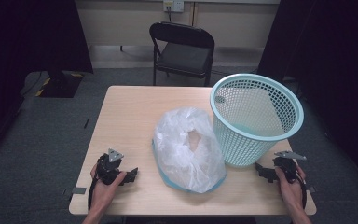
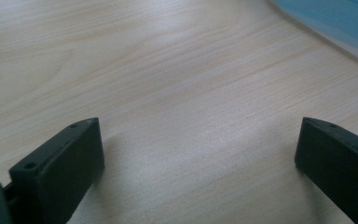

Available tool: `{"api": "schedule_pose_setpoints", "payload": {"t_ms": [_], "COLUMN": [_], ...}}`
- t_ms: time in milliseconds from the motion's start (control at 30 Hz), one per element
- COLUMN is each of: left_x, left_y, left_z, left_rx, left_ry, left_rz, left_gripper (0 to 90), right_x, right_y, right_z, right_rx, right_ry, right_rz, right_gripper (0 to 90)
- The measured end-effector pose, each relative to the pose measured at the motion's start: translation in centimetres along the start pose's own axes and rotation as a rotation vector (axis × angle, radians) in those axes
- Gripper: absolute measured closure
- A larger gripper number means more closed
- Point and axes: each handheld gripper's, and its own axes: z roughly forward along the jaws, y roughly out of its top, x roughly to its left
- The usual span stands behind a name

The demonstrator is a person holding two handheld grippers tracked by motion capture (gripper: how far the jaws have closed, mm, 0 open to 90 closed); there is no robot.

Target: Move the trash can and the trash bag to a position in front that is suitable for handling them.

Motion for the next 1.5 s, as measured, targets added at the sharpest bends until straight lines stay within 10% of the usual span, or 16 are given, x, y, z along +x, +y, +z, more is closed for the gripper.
{"api": "schedule_pose_setpoints", "payload": {"t_ms": [167,367,533,967,1267,1500], "left_x": [-0.3,-1.1,-2.9,-8.5,-9.6,-10.5], "left_y": [0.0,0.4,2.4,9.2,10.6,10.8], "left_z": [-0.6,-1.0,-2.9,-4.0,0.4,2.9], "left_rx": [-0.017,-0.035,-0.159,-0.297,-0.243,-0.162], "left_ry": [-0.029,-0.079,-0.191,-0.361,-0.423,-0.407], "left_rz": [0.022,0.060,0.123,0.303,0.264,0.314], "left_gripper": [18.7,18.7,20.4,25.1,35.7,23.7], "right_x": [0.0,0.2,0.4,0.4,0.4,0.4], "right_y": [0.0,-0.1,-0.3,-0.3,-0.3,-0.3], "right_z": [0.0,-0.1,-0.3,-0.3,-0.3,-0.3], "right_rx": [-0.001,-0.003,-0.003,-0.002,-0.002,-0.002], "right_ry": [-0.001,0.010,0.026,0.027,0.027,0.027], "right_rz": [-0.001,-0.014,-0.030,-0.029,-0.029,-0.029], "right_gripper": [6.2,6.3,6.2,6.2,6.2,6.2]}}
